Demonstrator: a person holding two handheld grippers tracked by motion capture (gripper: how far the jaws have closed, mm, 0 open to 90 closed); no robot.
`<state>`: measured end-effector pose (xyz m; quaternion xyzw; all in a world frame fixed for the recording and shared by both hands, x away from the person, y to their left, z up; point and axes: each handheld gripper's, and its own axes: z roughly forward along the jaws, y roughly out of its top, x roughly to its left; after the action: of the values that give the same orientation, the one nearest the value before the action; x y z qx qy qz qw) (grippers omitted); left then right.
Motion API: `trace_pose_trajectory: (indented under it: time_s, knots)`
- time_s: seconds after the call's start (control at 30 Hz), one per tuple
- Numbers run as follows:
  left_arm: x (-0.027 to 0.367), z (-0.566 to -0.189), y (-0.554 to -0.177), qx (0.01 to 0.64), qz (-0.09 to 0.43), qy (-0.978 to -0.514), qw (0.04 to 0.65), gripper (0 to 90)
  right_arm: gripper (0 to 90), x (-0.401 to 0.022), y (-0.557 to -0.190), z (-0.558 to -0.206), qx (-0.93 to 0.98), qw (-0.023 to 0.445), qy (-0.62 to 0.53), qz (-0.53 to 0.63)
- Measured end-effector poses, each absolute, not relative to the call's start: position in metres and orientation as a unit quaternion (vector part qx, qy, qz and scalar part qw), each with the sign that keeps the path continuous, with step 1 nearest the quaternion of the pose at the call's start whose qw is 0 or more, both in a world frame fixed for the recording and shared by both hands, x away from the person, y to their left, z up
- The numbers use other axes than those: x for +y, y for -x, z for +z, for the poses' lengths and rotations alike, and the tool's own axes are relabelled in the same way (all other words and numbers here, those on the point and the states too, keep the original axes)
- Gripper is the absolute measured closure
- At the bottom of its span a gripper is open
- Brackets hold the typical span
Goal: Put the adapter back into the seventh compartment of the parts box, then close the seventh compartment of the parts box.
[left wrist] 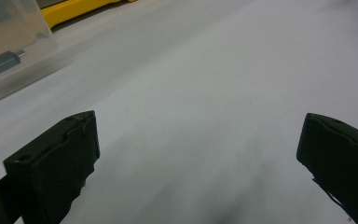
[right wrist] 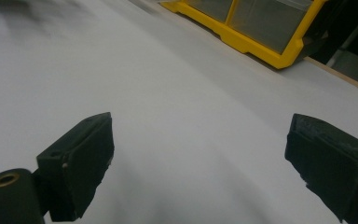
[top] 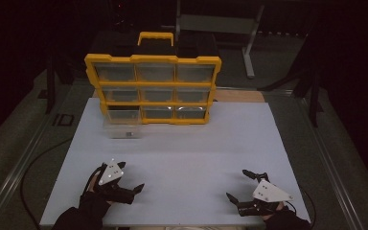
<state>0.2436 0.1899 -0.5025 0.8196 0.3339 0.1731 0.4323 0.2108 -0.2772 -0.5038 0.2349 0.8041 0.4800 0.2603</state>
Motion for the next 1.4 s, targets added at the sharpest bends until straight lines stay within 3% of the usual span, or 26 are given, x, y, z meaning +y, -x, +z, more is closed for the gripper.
trace_pose_trajectory:
  time_s: [1.4]
  knots:
    - [0.1861,-0.5006,-0.2433,0.325,0.187,-0.827,0.419,0.0,7.9,-0.2767,-0.2109,-0.5041,0.806,0.259,-0.233,0.478]
